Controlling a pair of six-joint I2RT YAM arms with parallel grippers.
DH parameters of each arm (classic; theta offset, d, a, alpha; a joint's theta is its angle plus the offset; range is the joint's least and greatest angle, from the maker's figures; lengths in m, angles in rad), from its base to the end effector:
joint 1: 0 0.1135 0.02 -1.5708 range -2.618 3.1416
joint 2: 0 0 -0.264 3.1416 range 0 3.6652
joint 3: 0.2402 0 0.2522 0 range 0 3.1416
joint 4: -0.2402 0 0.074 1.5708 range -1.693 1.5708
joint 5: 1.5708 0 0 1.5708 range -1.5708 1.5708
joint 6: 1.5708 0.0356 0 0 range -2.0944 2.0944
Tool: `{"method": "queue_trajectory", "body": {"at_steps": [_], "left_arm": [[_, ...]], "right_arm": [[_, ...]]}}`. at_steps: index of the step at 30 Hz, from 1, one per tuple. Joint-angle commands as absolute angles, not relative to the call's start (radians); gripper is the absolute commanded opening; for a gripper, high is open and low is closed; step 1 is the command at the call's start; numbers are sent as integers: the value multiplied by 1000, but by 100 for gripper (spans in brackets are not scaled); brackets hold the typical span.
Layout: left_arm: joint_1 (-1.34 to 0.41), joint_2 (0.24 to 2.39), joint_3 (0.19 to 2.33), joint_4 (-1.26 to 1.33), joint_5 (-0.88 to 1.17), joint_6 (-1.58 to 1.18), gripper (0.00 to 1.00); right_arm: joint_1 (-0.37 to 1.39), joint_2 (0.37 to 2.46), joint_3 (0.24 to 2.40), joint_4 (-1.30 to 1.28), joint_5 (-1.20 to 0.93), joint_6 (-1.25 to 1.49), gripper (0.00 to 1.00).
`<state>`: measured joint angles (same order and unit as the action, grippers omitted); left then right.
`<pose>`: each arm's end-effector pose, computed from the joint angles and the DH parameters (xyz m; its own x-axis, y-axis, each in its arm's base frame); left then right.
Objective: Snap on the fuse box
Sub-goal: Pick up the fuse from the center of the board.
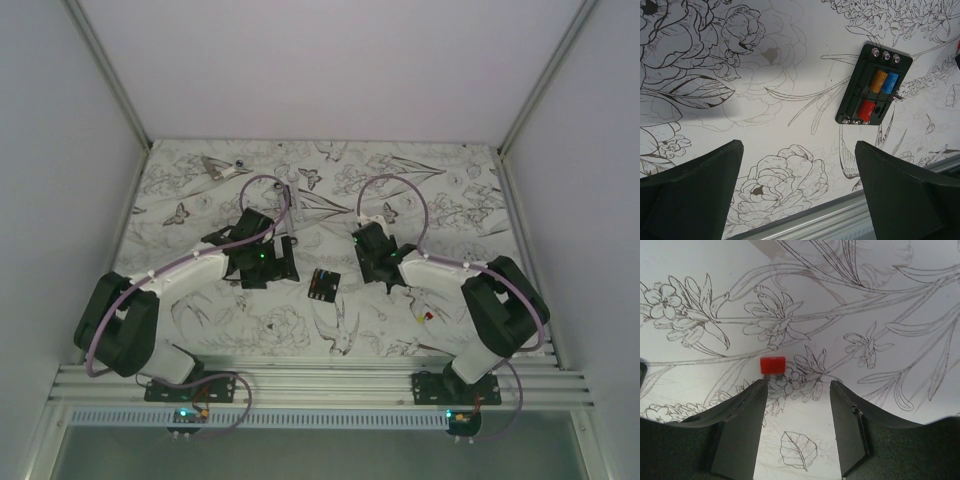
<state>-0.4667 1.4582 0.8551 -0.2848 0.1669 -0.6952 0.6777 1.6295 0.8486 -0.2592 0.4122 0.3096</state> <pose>0.2608 -0.1380 0.2017 -0.8762 -0.2658 -0.4020 -0.0311 0.8636 -0.5032 0.2471 0.1805 0.1553 -0.7668 -0.2588 -0.5873 -0.1920 0.9657 -0.1749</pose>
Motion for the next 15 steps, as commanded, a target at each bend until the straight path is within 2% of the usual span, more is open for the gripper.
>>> {"method": "queue_trajectory", "body": {"at_steps": [1, 5, 8, 15], "left_arm": [[-473, 1464, 871, -296, 181, -696, 100], [-474, 1459, 867, -296, 181, -699, 100], [-474, 1447, 858, -296, 177, -702, 100], [-474, 1424, 843, -295, 166, -704, 100]], "right_arm": [[683, 1576, 844, -288, 445, 334, 60], [655, 1581, 877, -275, 313, 289, 62], [599, 1604, 896, -274, 167, 294, 58], [583, 1656, 955, -313, 137, 311, 47]]}}
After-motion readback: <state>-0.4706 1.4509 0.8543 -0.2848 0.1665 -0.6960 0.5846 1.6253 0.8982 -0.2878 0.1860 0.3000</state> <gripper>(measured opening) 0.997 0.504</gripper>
